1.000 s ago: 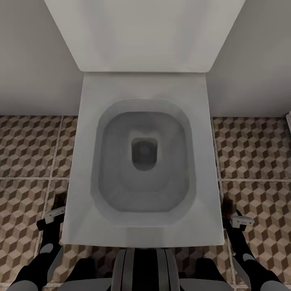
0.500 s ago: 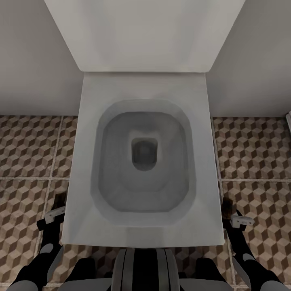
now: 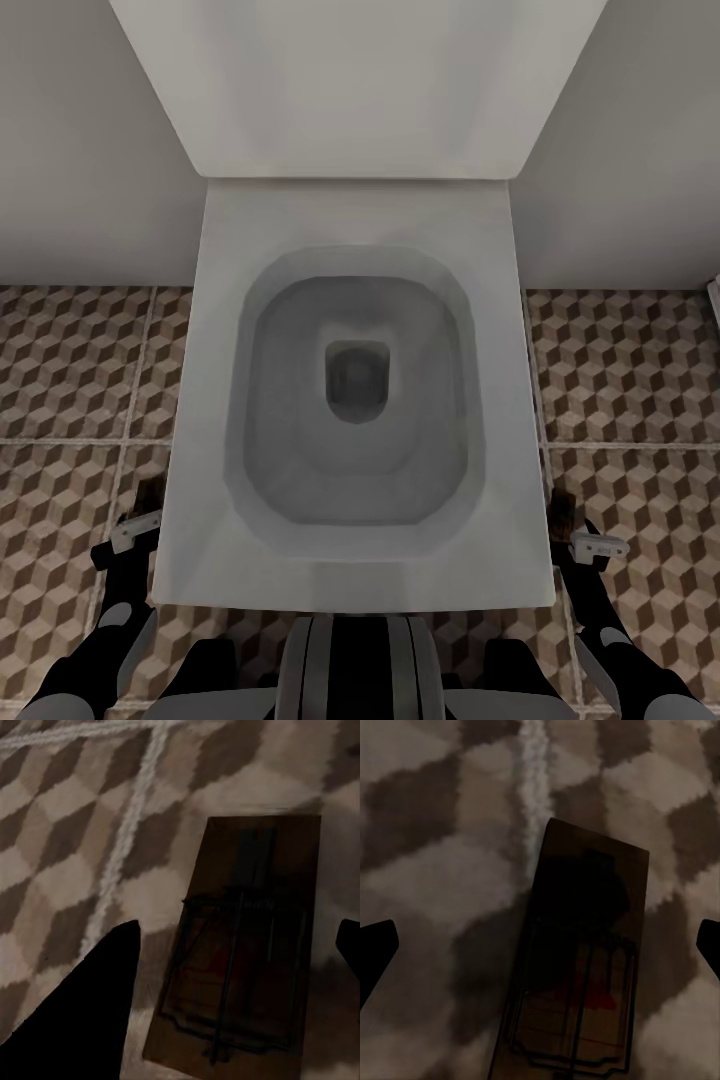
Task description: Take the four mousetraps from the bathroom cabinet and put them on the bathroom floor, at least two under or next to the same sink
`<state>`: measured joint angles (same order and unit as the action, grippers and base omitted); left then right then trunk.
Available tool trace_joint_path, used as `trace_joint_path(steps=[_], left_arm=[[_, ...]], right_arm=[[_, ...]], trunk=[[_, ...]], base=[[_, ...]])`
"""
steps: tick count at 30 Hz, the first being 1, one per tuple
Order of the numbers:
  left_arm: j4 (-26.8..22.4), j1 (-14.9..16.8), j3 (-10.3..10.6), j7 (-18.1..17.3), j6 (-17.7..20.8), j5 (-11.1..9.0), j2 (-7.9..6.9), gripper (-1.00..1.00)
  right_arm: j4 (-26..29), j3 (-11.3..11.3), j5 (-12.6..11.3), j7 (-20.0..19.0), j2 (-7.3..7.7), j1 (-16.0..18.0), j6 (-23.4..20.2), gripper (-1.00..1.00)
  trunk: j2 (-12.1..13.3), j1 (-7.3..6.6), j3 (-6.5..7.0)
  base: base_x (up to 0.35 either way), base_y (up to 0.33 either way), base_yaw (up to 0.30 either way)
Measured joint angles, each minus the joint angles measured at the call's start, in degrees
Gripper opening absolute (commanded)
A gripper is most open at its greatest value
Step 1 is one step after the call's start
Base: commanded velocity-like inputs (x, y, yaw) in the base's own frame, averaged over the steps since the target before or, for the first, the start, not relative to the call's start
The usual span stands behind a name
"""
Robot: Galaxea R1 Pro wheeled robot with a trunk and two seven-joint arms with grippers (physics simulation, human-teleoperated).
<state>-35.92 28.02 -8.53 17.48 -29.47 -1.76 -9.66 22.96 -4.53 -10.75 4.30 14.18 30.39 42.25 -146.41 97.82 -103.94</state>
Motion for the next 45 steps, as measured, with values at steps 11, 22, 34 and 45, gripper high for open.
trace_joint_path(steps=[11, 22, 34, 45], left_arm=[[0.0, 0.0, 0.0, 0.0, 0.0, 0.0, -0.01, 1.0], [0.0, 0.0, 0.0, -0.1, 0.0, 0.0, -0.01, 1.0], [0.0, 0.0, 0.0, 0.1, -0.1, -0.1, 0.01, 1.0], [0.0, 0.0, 0.3, 0.0, 0.2, 0.0, 0.51, 1.0]], right_arm=[[0.0, 0.0, 0.0, 0.0, -0.01, 0.0, 0.0, 1.0], [0.0, 0.0, 0.1, 0.0, -0.02, 0.0, 0.0, 1.0], [0.0, -0.1, 0.1, 0.0, -0.03, 0.0, 0.0, 1.0], [0.0, -0.1, 0.1, -0.1, -0.05, 0.0, 0.0, 1.0]], trunk=[[0.0, 0.0, 0.0], [0.0, 0.0, 0.0], [0.0, 0.0, 0.0], [0.0, 0.0, 0.0]], base=[[0.0, 0.0, 0.0], [0.0, 0.0, 0.0], [0.0, 0.0, 0.0], [0.0, 0.0, 0.0]])
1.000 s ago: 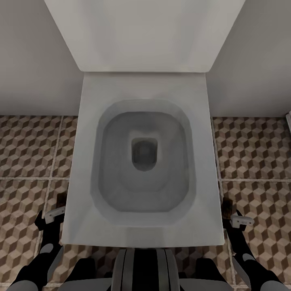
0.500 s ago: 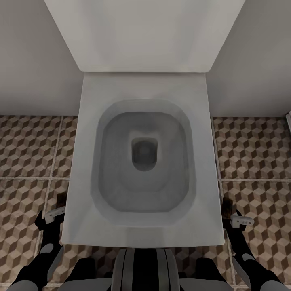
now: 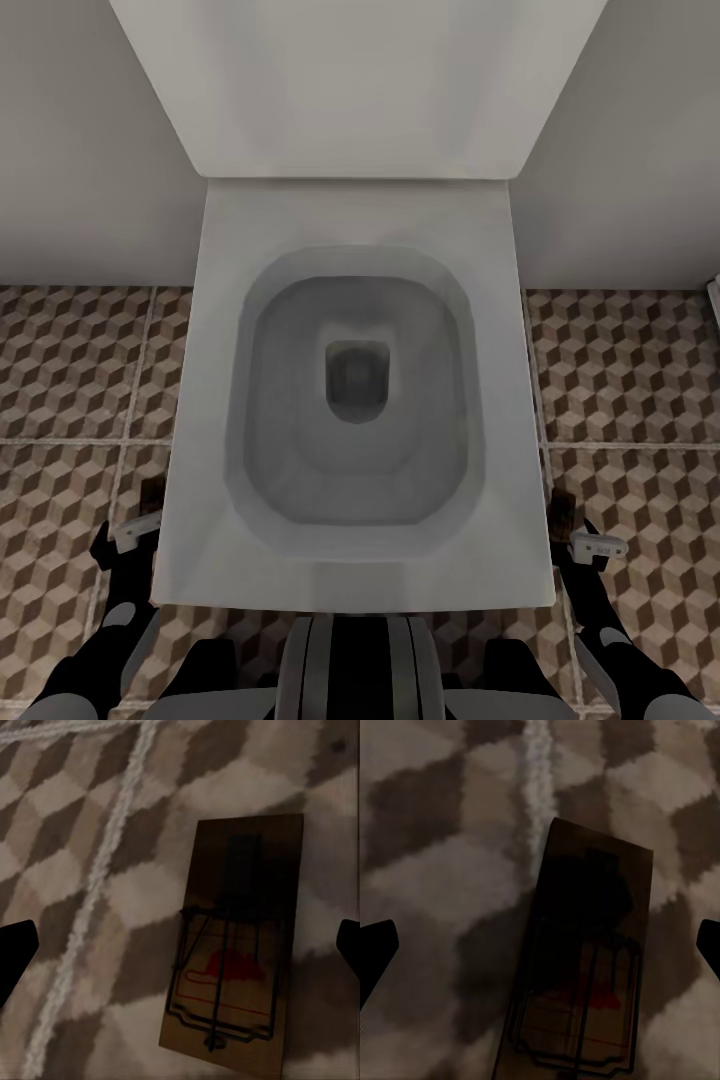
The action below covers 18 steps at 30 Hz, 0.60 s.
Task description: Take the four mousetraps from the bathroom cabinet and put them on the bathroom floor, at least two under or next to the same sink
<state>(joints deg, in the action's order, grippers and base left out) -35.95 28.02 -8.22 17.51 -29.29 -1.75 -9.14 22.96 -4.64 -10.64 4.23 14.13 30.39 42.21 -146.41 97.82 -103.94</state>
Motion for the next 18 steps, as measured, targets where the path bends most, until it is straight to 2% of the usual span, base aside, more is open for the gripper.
trace_joint_path(steps=[18], left_arm=[[0.0, 0.0, -0.2, 0.3, 0.8, 0.2, -0.08, 1.0]], right_arm=[[0.0, 0.0, 0.0, 0.0, -0.03, 0.0, 0.1, 1.0]], trunk=[[0.0, 0.0, 0.0]], base=[[-0.006, 0.0, 0.0]])
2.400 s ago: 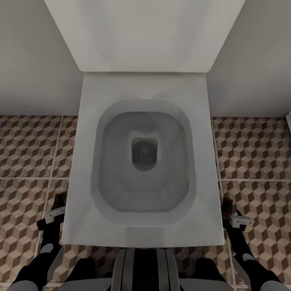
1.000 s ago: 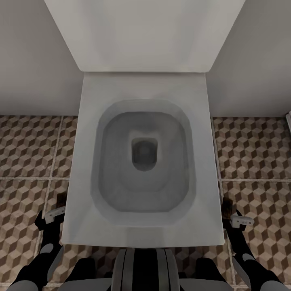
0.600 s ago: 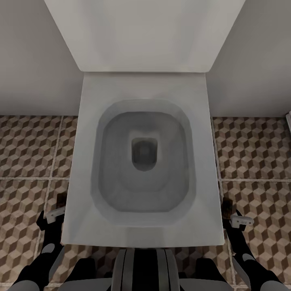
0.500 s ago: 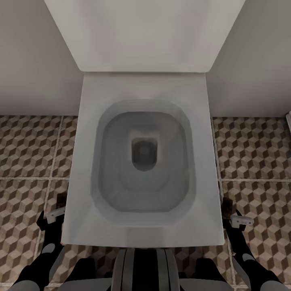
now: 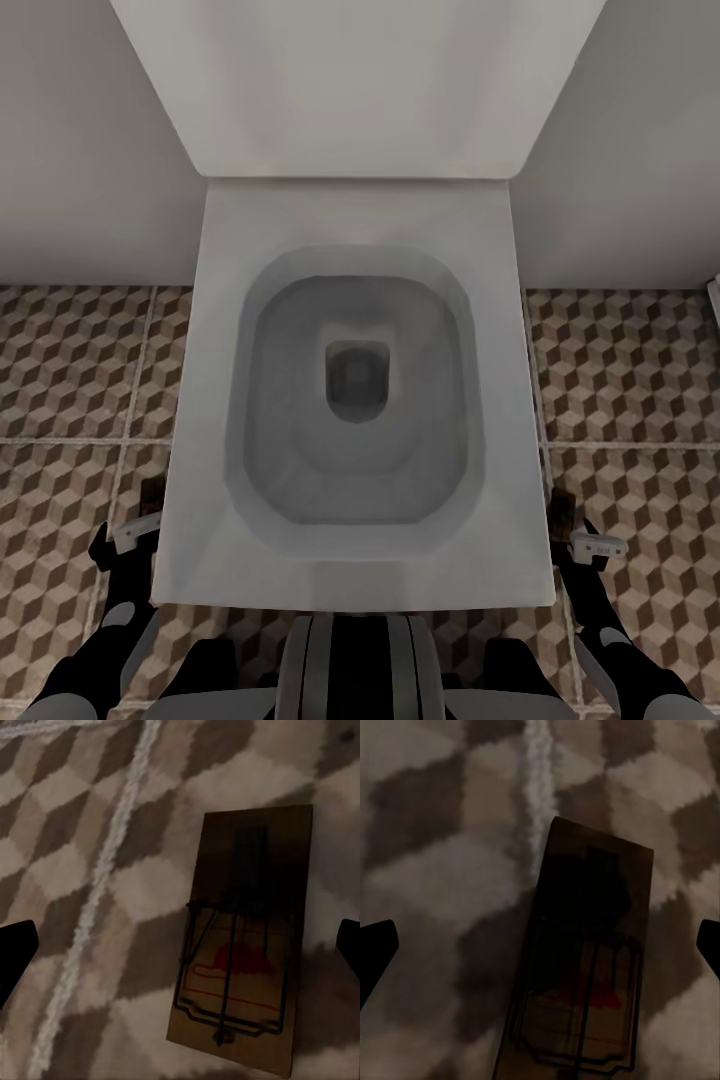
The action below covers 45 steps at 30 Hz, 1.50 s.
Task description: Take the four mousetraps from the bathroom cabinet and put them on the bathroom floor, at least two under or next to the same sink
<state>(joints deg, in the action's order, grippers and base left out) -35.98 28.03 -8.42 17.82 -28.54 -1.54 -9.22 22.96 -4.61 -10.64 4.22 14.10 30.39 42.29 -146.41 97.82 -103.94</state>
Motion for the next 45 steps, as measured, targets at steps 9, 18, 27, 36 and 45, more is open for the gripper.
trace_joint_path(steps=[9, 18, 27, 36, 45], left_arm=[[0.0, 0.0, -0.1, -0.2, 0.1, -0.2, 0.17, 1.0], [0.0, 0.0, -0.2, -0.3, 0.1, -0.3, -0.02, 1.0], [0.1, 0.0, -0.1, -0.3, 0.1, -0.3, -0.17, 1.0], [0.1, 0.0, 0.0, -0.3, 0.1, -0.2, 0.17, 1.0], [0.1, 0.0, 0.1, -0.3, 0.1, -0.1, 0.2, 1.0]], right_arm=[[0.0, 0.0, 0.0, 0.0, 0.0, 0.0, 0.0, 1.0], [0.0, 0.0, 0.0, 0.0, -0.01, 0.0, 0.0, 1.0], [0.0, 0.0, 0.0, 0.0, 0.0, 0.0, -0.1, 1.0], [0.0, 0.0, 0.0, 0.0, 0.01, 0.0, 0.0, 1.0], [0.0, 0.0, 0.0, 0.0, 0.0, 0.0, 0.0, 1.0]], trunk=[[0.0, 0.02, 0.0], [0.0, 0.03, 0.0], [0.0, 0.03, 0.0], [0.0, 0.03, 0.0], [0.0, 0.02, 0.0]], base=[[-0.211, 0.046, 0.0], [-0.318, 0.099, 0.0], [-0.331, 0.136, 0.0], [-0.331, 0.132, 0.0], [-0.303, 0.039, 0.0]])
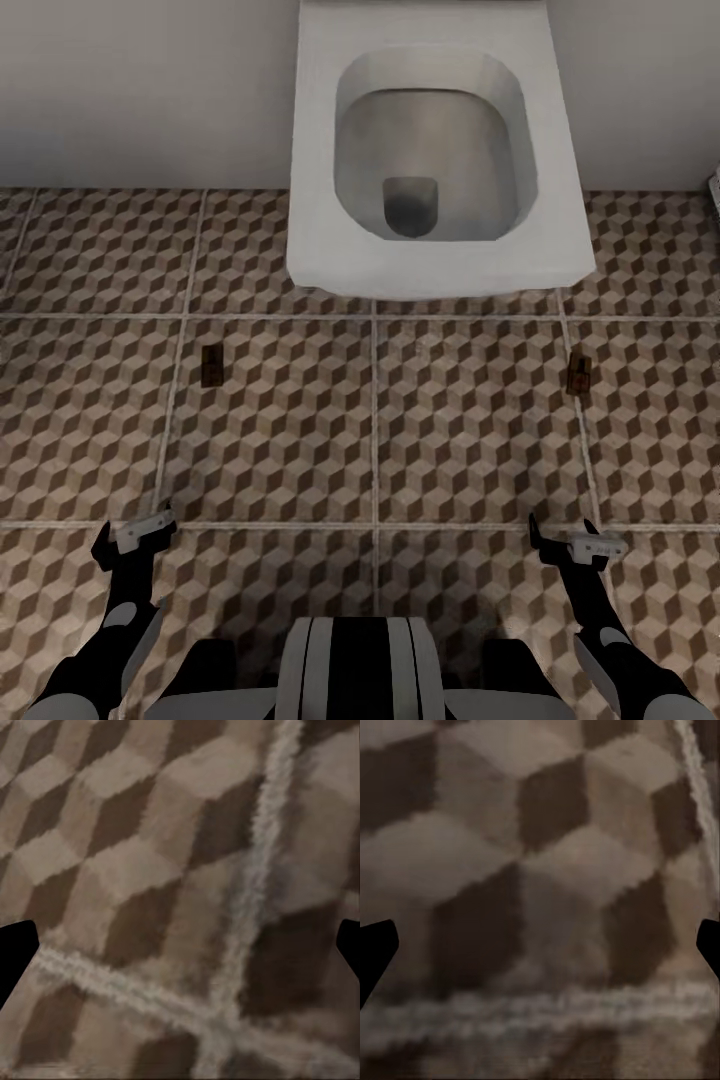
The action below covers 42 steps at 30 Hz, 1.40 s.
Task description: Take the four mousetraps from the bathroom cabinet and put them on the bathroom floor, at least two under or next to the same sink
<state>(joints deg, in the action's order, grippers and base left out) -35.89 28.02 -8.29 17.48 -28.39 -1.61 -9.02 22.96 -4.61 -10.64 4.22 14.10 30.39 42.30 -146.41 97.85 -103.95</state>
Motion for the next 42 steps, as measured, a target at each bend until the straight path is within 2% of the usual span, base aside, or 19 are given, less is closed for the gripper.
trace_joint_path(steps=[7, 12, 16, 24, 42], left_arm=[[0.1, 0.0, 0.2, 0.2, 0.0, 0.1, 0.28, 1.0], [0.1, 0.0, 0.1, 0.6, 0.0, 0.0, 1.23, 1.0], [0.0, 0.0, -0.1, 1.8, 0.0, -0.1, 2.17, 1.0], [0.0, 0.0, -0.1, 4.9, 0.0, -0.2, 2.62, 1.0], [0.0, 0.0, -0.2, 5.4, -0.2, -0.4, 2.28, 1.0]], right_arm=[[0.0, 0.0, 0.0, 0.0, -0.01, 0.0, 0.0, 1.0], [0.0, 0.0, 0.0, 0.1, -0.01, 0.0, 0.0, 1.0], [0.0, 0.0, 0.0, 0.1, -0.01, 0.0, 0.0, 1.0], [0.0, 0.0, 0.0, 0.1, -0.01, 0.0, 0.0, 1.0], [0.0, 0.0, 0.1, 0.1, -0.01, 0.0, 0.0, 1.0]], trunk=[[0.0, -0.02, 0.0], [0.0, -0.02, 0.0], [0.0, -0.01, 0.0], [0.0, -0.03, 0.0], [0.2, -0.5, 3.98]], base=[[-0.123, 0.005, 0.0], [-0.102, 0.001, 0.0], [-0.202, 0.0, 0.0], [-0.071, 0.0, 0.0], [-0.005, 0.0, 0.0]])
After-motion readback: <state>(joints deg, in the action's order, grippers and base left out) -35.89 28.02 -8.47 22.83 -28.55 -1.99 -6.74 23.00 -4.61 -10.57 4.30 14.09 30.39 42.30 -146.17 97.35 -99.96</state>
